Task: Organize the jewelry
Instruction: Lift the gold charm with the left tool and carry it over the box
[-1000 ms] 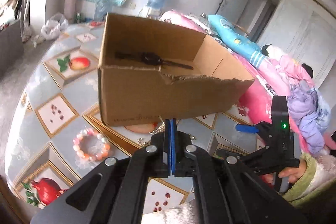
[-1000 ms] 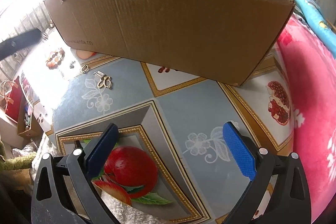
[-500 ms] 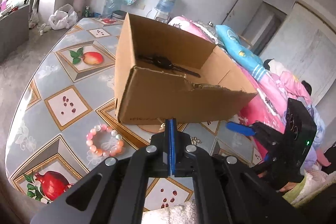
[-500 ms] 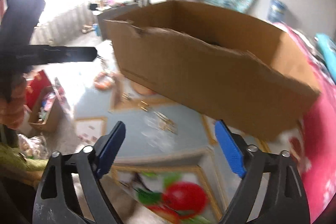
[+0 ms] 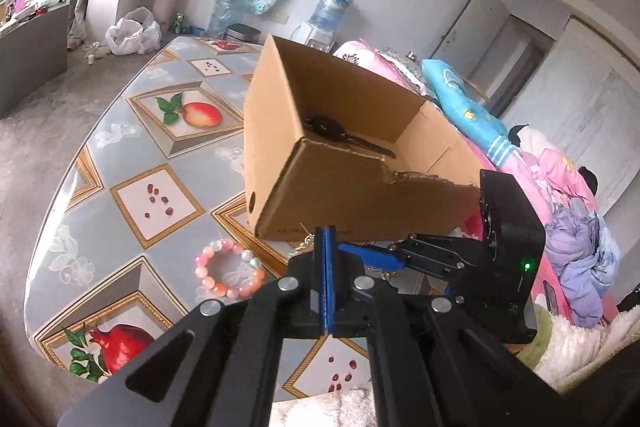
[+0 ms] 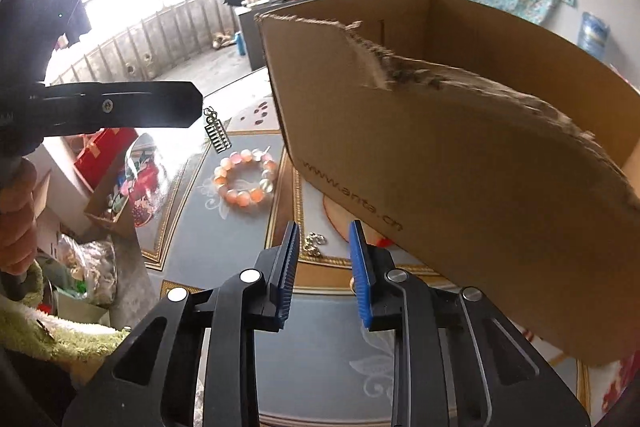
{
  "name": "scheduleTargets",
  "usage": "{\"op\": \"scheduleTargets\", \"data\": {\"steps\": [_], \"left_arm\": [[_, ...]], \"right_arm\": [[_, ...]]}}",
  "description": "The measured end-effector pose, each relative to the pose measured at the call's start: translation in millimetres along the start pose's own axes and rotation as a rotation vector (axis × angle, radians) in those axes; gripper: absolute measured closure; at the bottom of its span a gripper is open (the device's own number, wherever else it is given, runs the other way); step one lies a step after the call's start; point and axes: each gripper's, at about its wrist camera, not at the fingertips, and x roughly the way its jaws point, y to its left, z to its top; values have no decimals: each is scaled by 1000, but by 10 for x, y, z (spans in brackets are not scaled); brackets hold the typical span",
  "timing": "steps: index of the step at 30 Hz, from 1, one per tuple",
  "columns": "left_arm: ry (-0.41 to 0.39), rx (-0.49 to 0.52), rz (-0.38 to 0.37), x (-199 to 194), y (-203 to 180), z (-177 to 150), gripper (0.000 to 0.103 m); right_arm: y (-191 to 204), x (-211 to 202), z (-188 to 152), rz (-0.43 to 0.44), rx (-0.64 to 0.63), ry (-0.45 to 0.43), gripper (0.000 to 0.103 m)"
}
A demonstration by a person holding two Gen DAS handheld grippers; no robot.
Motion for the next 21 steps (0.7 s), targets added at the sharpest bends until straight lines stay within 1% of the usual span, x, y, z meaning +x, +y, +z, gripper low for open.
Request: {"op": "scheduleTargets", "data": {"steps": [3,5,7,8,9,15,17,21], "left_arm": [[3,-9,-2,8,44,-9,103],[3,-11,-4,8,40,-7,103],[2,-9,-2,7,41,-9,103],[2,-7,0,6,42,-10,103],[1,-7,-2,5,46,-10,103],[-10,-10,1,-56,29,-8,103],[-17,-8,5,-81,20,-6,103],[-30,-4,11,-145,0,-14,103]], "right_arm": [[23,73,-25,-9,-32,27,86],[46,96,-25,-15,-42,52,94],[7,89,-28,-16,-46,51,95],[0,94,-25,-16,-45,55,99],[-9,96,-16,-15,-39,62,100],[-97,28,-6,12,11,61,102],[-94,12,-4,26,36,49,102],[-140,-167,-4,45,76,12,102]]}}
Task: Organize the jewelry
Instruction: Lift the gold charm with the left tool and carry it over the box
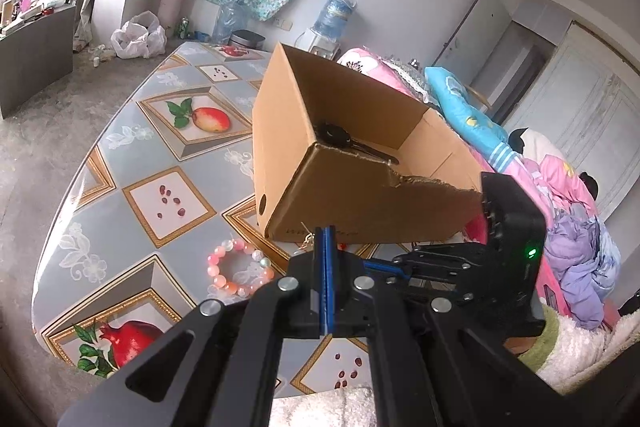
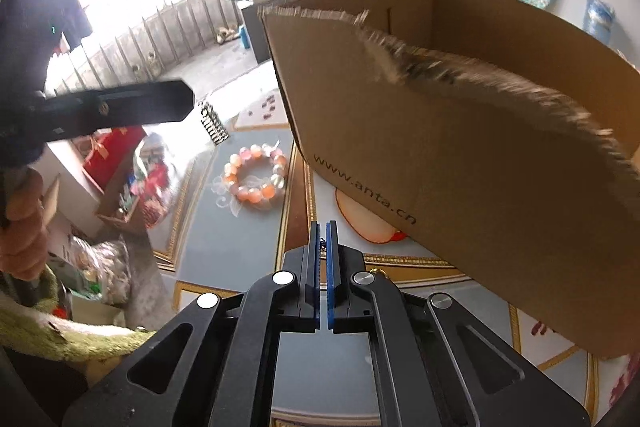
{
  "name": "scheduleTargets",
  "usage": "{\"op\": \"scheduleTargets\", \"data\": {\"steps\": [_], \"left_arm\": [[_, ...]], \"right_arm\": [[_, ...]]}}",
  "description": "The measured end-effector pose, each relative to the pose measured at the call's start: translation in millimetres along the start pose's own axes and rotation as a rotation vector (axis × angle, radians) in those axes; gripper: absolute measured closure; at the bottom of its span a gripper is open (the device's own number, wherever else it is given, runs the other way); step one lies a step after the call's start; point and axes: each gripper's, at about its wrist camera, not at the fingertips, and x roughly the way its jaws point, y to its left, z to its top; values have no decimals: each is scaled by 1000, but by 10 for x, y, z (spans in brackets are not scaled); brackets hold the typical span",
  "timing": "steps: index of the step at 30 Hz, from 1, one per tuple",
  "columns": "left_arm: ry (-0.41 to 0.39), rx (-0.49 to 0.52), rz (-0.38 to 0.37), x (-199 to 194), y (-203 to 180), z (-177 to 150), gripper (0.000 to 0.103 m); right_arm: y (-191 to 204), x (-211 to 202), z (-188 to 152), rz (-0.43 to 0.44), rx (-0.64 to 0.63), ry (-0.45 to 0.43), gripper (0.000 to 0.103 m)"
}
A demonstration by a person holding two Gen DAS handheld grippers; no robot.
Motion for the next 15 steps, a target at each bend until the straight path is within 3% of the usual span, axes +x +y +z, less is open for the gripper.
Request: {"op": "scheduleTargets", "data": {"steps": [8,15], "left_arm": [[-34,28,-9,-146,-132,44,103],[-104,127,-117,-290,-496,364,103]], "right_arm": [[-51,-501,76,11,43,-99,102],[-225,-1078,272,6,110,-241,102]]}}
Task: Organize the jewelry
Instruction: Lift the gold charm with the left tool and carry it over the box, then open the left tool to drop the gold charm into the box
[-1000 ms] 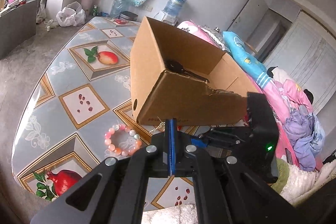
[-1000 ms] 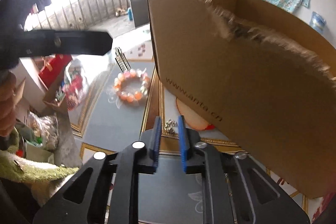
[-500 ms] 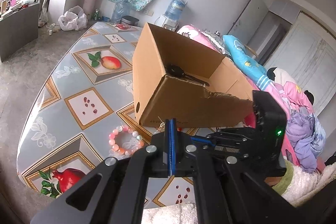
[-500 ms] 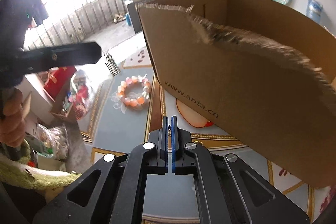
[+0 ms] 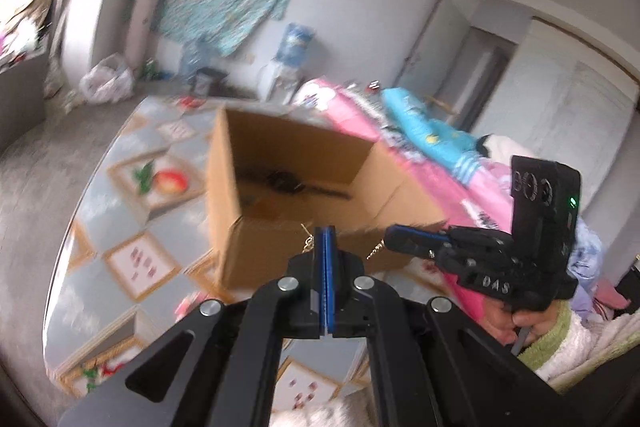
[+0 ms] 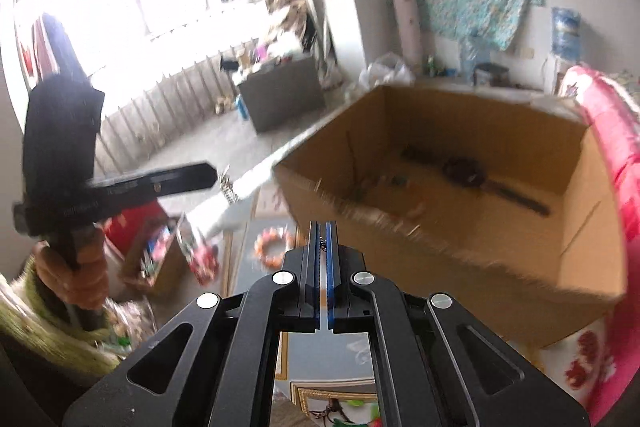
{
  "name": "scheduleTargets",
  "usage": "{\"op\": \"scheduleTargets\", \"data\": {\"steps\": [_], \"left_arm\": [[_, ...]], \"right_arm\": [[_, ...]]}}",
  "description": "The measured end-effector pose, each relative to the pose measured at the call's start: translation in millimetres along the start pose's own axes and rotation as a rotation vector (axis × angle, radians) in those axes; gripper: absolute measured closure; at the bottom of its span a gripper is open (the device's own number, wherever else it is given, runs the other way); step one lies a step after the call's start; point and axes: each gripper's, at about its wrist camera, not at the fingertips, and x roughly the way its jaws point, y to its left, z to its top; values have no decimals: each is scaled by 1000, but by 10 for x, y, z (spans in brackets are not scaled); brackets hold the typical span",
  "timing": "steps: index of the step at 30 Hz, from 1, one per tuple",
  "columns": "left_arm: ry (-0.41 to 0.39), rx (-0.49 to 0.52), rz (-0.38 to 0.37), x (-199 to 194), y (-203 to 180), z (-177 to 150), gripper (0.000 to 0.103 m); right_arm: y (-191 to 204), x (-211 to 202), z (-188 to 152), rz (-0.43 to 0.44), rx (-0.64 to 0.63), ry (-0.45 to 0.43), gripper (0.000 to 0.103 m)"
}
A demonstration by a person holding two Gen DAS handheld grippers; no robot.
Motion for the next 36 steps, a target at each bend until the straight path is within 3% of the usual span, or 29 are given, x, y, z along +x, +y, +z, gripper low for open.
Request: {"op": "scheduleTargets", "data": {"steps": [3,7,15,23,25,27,36], "left_arm": [[-3,39,-53,120,-124,216,103],[54,52,-89,504,-203,495,103],[333,-32,-115,1693,-64,886,103],[509,-58,-31,2490,18,914,103],[550,-55,24,2637,24,906,97],[566,-61,44,2714,33,884,83],[559,-71,43,2686,19,852,75]], "right_arm": [[-223,-171,197,-28,37,-32,102],[-535,-153,387,-68,96,2,102],[-1128,302,597,-152,169,179,102],[-1515,564,609,-175,208,276,99],[-1564,551,609,-182,221,278,98],[-1605,511,613,-174,238,261,98],[-1653,370,612,-177,256,221,97]]}}
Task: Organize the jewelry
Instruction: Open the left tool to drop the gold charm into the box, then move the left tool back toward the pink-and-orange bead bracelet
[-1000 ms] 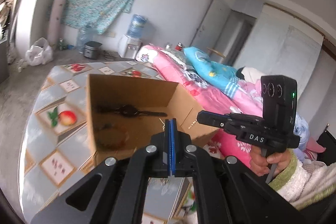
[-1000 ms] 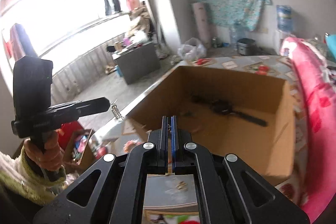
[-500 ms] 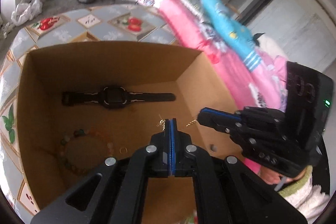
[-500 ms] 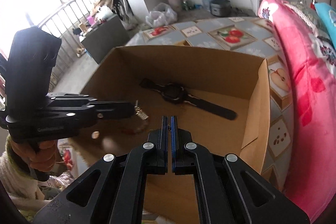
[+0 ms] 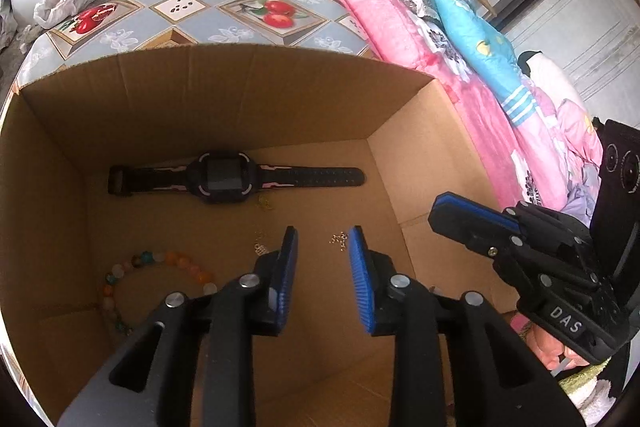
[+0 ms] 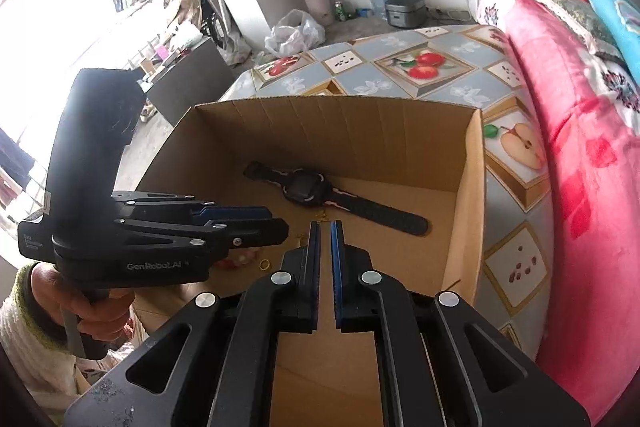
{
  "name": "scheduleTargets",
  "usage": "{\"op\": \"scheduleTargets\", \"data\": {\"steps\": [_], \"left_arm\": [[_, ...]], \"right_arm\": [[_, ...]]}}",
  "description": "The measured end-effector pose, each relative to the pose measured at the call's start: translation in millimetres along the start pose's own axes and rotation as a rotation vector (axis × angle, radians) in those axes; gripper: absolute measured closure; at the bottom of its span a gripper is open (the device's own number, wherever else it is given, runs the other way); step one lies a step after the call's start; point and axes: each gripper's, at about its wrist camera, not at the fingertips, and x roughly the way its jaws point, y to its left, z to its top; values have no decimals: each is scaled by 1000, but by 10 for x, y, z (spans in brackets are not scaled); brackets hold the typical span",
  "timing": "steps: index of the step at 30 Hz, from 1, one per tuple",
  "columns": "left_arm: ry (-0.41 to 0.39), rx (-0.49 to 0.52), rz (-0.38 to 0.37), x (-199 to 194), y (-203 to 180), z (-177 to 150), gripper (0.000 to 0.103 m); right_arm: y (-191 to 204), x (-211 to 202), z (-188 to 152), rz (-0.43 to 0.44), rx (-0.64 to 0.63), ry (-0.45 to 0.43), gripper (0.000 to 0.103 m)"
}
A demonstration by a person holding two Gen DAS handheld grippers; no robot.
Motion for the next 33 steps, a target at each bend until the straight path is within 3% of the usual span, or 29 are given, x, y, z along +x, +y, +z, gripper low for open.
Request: {"op": "scheduleTargets", "data": {"steps": [8,10,14,18,25,33], "left_arm": [[-76,2,5,-304,-53,-82,65],[-118,20,10,-467,-85,-155,56],[-221,46,5,-862,-125,-440,45],[-269,57,-23,-1133,-176,-733,35],[-332,127,24,-1415,-231,-1330,21],[-322,98,165,-1315,-36,-1823,16]], "right_arm": [[49,-263,-94,6,22,-62,93],[81,-362,-150,12,27,-93,89],[187,-592,-329,30,32,-162,83],[303,-772,-546,79,31,-220,75],[495,-941,-962,154,0,-249,64],[665,-840,-1337,115,-46,-209,50]]}}
